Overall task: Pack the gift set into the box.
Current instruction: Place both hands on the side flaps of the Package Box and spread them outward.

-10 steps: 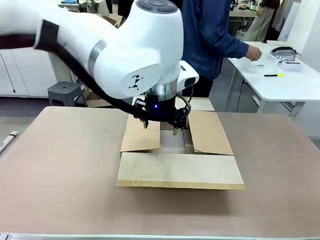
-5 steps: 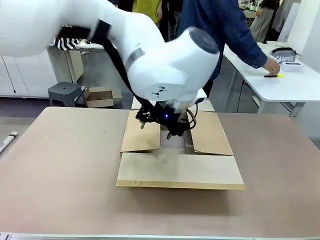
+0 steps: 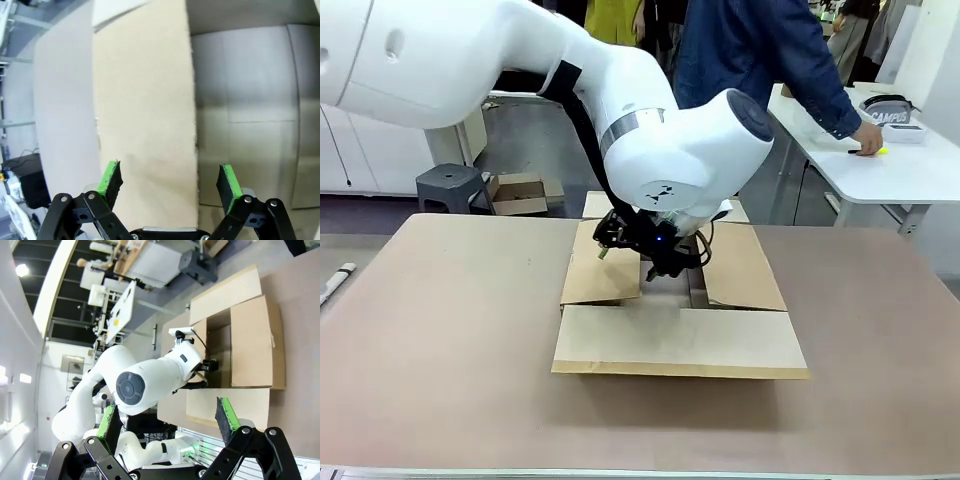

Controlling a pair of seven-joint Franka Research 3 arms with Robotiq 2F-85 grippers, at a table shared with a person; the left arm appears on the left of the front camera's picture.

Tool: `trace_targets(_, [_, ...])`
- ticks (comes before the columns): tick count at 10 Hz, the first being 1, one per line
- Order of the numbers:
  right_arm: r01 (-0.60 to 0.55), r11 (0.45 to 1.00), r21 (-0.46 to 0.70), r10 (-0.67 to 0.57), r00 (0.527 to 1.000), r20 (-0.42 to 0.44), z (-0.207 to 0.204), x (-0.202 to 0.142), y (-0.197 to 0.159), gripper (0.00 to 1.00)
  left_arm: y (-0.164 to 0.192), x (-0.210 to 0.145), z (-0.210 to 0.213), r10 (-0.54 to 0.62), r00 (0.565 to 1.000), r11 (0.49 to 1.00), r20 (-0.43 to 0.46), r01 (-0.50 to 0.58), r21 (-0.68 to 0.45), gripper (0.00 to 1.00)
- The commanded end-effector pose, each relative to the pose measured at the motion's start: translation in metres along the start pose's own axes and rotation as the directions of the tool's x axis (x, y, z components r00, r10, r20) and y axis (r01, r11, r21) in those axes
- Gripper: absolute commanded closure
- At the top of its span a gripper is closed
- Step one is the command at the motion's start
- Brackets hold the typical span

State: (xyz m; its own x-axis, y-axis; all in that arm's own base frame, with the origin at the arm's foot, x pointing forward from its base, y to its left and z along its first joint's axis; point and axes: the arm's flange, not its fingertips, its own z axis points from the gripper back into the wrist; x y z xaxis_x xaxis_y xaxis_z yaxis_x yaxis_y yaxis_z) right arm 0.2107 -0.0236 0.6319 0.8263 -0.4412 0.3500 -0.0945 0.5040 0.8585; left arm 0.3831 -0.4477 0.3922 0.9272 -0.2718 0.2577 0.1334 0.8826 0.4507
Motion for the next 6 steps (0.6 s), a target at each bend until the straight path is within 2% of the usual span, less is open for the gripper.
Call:
trace_targets(1, [-0.019, 0.999, 0.026, 0.019, 1.000, 0.000, -0.003, 0.002, 0.003, 0.00, 0.000, -0.001, 0.004, 0.047, 0.998, 0.992, 0.038, -0.051, 0.114, 0.00])
trace_targets(6, [-0.019, 0.999, 0.026, 0.019, 1.000, 0.000, -0.003, 0.002, 0.003, 0.00, 0.029, -0.013, 0.021, 0.043, 0.998, 0.991, 0.038, -0.047, 0.124, 0.00])
